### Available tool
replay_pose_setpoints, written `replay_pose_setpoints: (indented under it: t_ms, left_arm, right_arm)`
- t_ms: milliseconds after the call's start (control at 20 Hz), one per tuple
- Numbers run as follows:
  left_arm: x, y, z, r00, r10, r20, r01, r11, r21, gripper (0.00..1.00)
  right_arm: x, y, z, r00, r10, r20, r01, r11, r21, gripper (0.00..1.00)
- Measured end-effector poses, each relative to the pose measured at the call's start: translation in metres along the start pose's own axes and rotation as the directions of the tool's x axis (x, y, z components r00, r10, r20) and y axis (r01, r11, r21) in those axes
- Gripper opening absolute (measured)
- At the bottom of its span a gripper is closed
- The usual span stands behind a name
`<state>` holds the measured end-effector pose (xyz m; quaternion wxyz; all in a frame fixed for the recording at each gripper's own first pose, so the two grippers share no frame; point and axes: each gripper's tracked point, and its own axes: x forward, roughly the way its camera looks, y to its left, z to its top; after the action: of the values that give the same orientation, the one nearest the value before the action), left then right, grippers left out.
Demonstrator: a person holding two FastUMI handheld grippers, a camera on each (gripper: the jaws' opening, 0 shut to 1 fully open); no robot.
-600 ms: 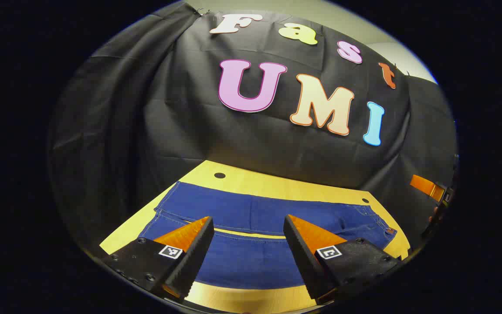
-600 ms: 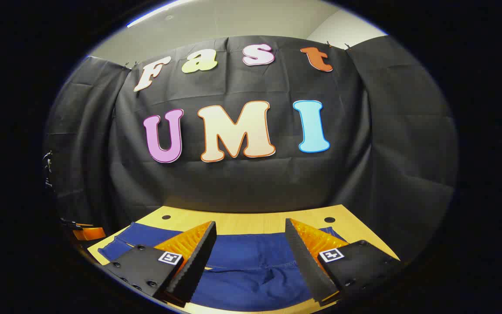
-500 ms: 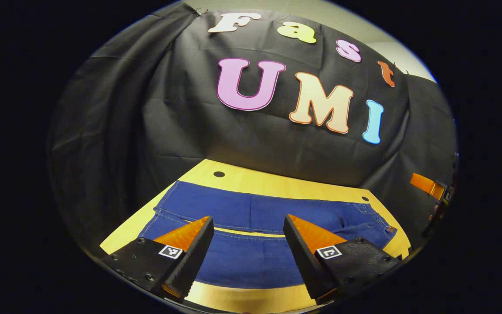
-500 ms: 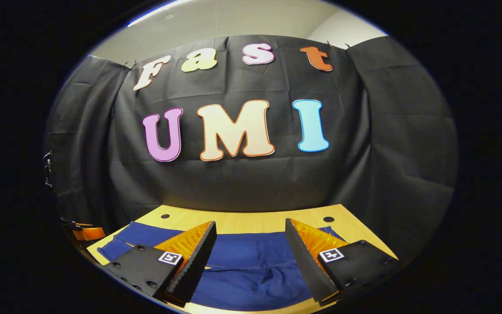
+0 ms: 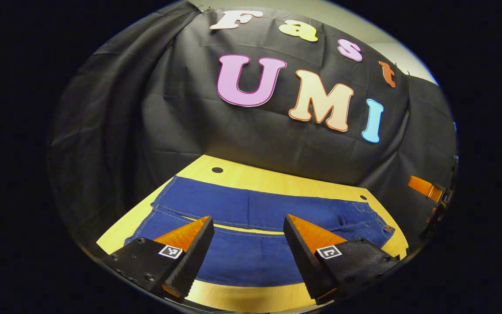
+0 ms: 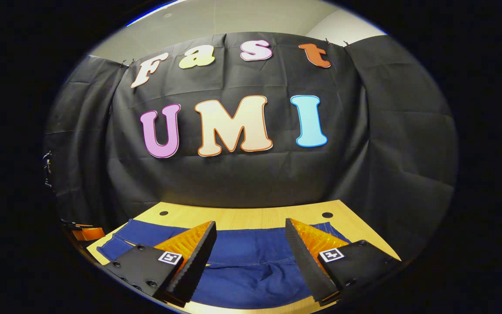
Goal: Grasp the waist and the cuffs of the jeans and fold them to make the two legs overlap; first hold the waist and fold one-third of the jeans toward the cuffs, then hold the cuffs and fold the remaining one-third in the same direction to finish folding.
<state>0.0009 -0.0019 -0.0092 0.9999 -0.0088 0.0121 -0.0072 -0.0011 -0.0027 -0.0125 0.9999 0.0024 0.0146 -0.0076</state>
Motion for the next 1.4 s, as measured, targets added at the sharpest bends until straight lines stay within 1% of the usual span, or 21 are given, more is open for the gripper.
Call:
replay_pose_setpoints:
  t_ms: [250,350,500,600,650,700,800,850,900,950,1000,1100,1200,1300,1350,1400]
  left_arm:
    - [-0.001,0.009,-0.003,1.0,0.003,-0.007,-0.003,1.0,0.017,0.95]
    - [-0.002,0.013,-0.009,1.0,-0.017,-0.015,0.017,1.0,0.023,0.95]
    - [-0.002,0.028,-0.034,0.994,-0.065,-0.083,0.072,0.994,0.081,0.95]
    - [-0.003,0.041,-0.055,0.983,-0.109,-0.149,0.124,0.987,0.098,0.95]
    - [-0.005,0.044,-0.066,0.971,-0.144,-0.19,0.165,0.981,0.1,0.95]
    - [-0.008,0.052,-0.078,0.959,-0.163,-0.23,0.193,0.975,0.114,0.95]
    - [-0.01,0.079,-0.097,0.939,-0.142,-0.314,0.204,0.964,0.173,0.95]
    - [-0.011,0.09,-0.1,0.931,-0.136,-0.338,0.212,0.957,0.197,0.95]
    - [-0.013,0.098,-0.102,0.921,-0.143,-0.362,0.232,0.949,0.214,0.95]
    - [-0.014,0.103,-0.107,0.906,-0.155,-0.393,0.26,0.938,0.229,0.95]
    - [-0.013,0.108,-0.117,0.886,-0.16,-0.435,0.287,0.926,0.244,0.95]
    - [-0.014,0.125,-0.131,0.841,-0.153,-0.519,0.344,0.892,0.295,0.95]
    - [-0.014,0.139,-0.143,0.797,-0.15,-0.585,0.417,0.837,0.354,0.95]
    - [-0.017,0.152,-0.158,0.736,-0.125,-0.665,0.489,0.777,0.395,0.95]
    - [-0.019,0.157,-0.163,0.701,-0.117,-0.703,0.531,0.744,0.405,0.95]
    - [-0.016,0.162,-0.166,0.673,-0.103,-0.732,0.568,0.706,0.422,0.95]
  right_arm:
    - [-0.001,0.004,-0.015,1.0,-0.001,-0.027,0.0,1.0,-0.012,0.98]
    - [-0.003,0.006,-0.022,0.999,0.005,-0.044,-0.006,1.0,-0.016,0.98]
    - [-0.01,0.01,-0.034,0.996,0.015,-0.083,-0.017,1.0,-0.017,0.98]
    - [-0.014,0.012,-0.041,0.994,0.023,-0.11,-0.024,1.0,-0.008,0.98]
    - [-0.015,0.012,-0.046,0.992,0.023,-0.125,-0.023,1.0,-0.002,0.98]
    - [-0.018,0.013,-0.049,0.99,0.023,-0.141,-0.022,1.0,0.003,0.97]
    - [-0.024,0.014,-0.055,0.986,0.021,-0.163,-0.021,1.0,0.005,0.98]
    - [-0.027,0.014,-0.06,0.985,0.017,-0.173,-0.018,1.0,-0.003,0.98]
    - [-0.028,0.014,-0.064,0.982,0.014,-0.188,-0.017,1.0,-0.014,0.98]
    - [-0.03,0.015,-0.069,0.979,0.014,-0.203,-0.019,1.0,-0.023,0.98]
    - [-0.031,0.016,-0.073,0.976,0.019,-0.218,-0.025,0.999,-0.026,0.98]
    - [-0.034,0.023,-0.08,0.97,0.036,-0.239,-0.04,0.999,-0.013,0.98]
    - [-0.036,0.03,-0.086,0.964,0.051,-0.26,-0.054,0.999,-0.004,0.98]
    - [-0.037,0.036,-0.093,0.958,0.061,-0.28,-0.067,0.998,-0.013,0.98]
    - [-0.039,0.037,-0.097,0.956,0.064,-0.286,-0.072,0.997,-0.018,0.99]
    - [-0.04,0.038,-0.099,0.954,0.064,-0.292,-0.073,0.997,-0.019,0.99]
